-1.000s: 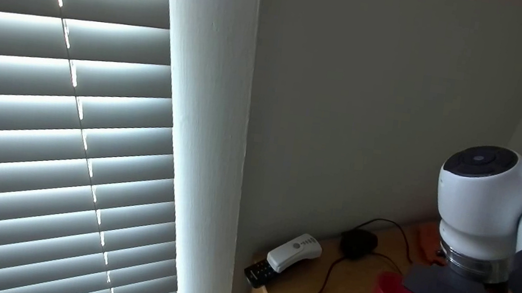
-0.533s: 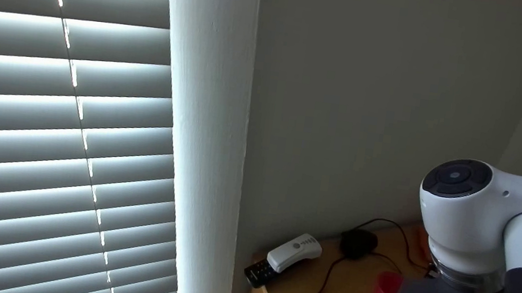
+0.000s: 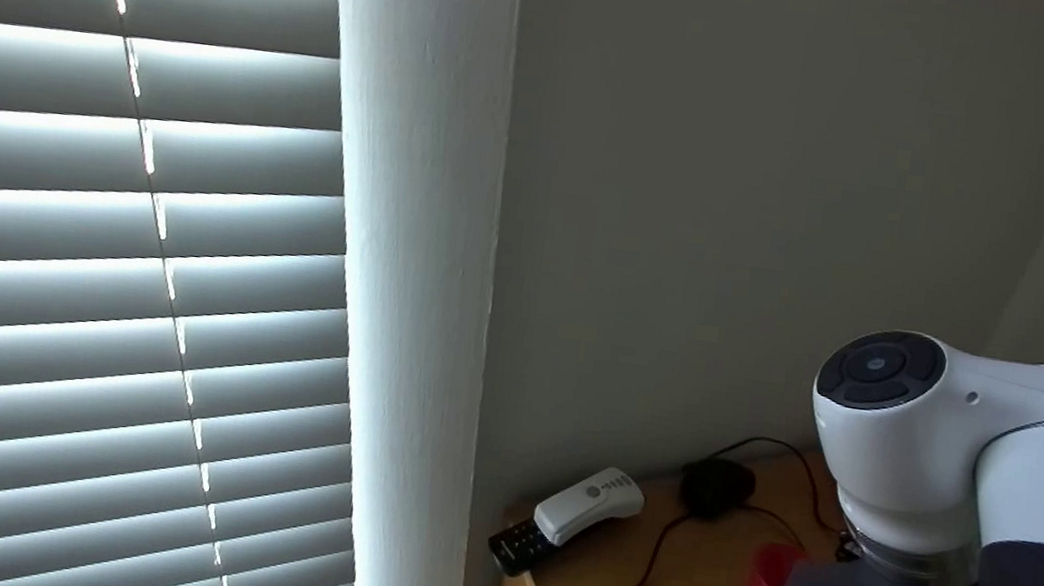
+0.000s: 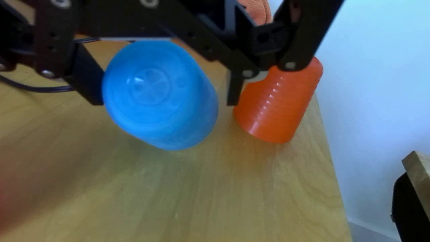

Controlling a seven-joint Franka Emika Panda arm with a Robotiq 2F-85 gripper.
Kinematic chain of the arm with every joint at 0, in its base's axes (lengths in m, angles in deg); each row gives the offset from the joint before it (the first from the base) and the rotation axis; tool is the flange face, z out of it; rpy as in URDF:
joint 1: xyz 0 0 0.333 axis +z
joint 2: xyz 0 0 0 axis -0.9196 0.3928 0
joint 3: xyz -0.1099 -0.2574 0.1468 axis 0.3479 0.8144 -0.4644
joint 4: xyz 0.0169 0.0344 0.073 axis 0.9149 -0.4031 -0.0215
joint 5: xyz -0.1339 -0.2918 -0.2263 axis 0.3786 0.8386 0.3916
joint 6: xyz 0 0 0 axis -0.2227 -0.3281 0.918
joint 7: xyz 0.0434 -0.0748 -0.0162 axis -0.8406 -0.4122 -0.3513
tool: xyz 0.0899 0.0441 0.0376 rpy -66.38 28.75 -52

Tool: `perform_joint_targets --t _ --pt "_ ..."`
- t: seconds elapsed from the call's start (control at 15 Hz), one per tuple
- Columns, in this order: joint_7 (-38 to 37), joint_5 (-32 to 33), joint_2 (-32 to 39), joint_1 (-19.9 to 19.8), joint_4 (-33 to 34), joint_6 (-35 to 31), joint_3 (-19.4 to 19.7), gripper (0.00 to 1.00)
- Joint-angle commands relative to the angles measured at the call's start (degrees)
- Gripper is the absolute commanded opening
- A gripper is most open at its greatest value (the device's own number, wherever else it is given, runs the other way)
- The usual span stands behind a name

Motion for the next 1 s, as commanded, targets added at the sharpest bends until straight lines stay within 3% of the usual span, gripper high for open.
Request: perform_joint_targets --t 0.0,0.27,0.6,0.93 --pt "-1.0 0.4 1.3 -0.4 0.3 -0.3 -0.6 1.0" --pt "1.0 -0.5 0.0 -1.0 -0.2 -0.2 -0.5 1.0" --pt "9.4 -4.5 -3.9 -4.7 -1.4 -1.6 0.4 1.0" --pt "26.9 -18.7 -5.6 -9.9 -1.7 -6.1 1.6 1.0"
